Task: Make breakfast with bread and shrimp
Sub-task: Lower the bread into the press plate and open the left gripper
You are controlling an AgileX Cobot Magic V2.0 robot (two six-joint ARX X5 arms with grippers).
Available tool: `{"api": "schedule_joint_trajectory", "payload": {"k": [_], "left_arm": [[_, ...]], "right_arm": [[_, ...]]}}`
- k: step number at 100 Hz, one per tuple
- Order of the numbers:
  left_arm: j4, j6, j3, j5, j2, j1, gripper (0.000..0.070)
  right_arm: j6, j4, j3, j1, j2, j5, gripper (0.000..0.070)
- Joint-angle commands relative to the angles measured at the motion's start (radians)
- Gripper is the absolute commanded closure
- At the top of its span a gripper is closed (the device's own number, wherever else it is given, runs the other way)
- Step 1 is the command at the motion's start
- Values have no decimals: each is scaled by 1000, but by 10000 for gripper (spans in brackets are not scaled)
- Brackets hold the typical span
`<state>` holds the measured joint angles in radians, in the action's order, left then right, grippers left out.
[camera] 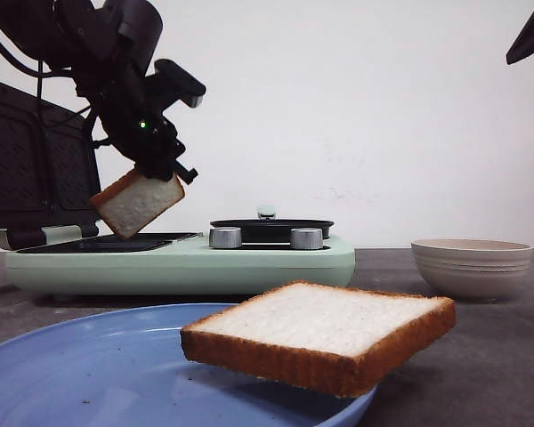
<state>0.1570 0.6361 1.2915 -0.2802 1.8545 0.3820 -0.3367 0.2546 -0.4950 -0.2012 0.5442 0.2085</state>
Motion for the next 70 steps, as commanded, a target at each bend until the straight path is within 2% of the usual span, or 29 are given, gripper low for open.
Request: {"api": "schedule_joint_trajectory", "payload": {"k": [1, 23, 29, 47, 52, 63, 66, 70], "left_arm": [[-7, -21, 26, 6, 26, 5, 700], [-22, -24, 26, 31, 27, 5, 697], [-38, -23, 26, 36, 27, 4, 663], [-82, -24, 26, 73, 27, -5, 645], [-81, -27, 26, 74, 27, -5, 571], [-68, -27, 26, 72, 27, -5, 263], [-64, -27, 26, 71, 27, -5, 212], [-59, -27, 26, 71, 27, -5, 180]], "right_arm": [[13, -6, -17, -2, 3, -2, 191], [13, -7, -17, -2, 3, -2, 190], [12, -7, -18, -2, 3, -2, 190], [12, -6, -18, -3, 3, 0, 190], [12, -6, -18, -3, 3, 0, 191], [12, -6, -18, -3, 3, 0, 191], [12, -6, -18, -3, 3, 0, 191], [12, -6, -18, -3, 3, 0, 191]]}}
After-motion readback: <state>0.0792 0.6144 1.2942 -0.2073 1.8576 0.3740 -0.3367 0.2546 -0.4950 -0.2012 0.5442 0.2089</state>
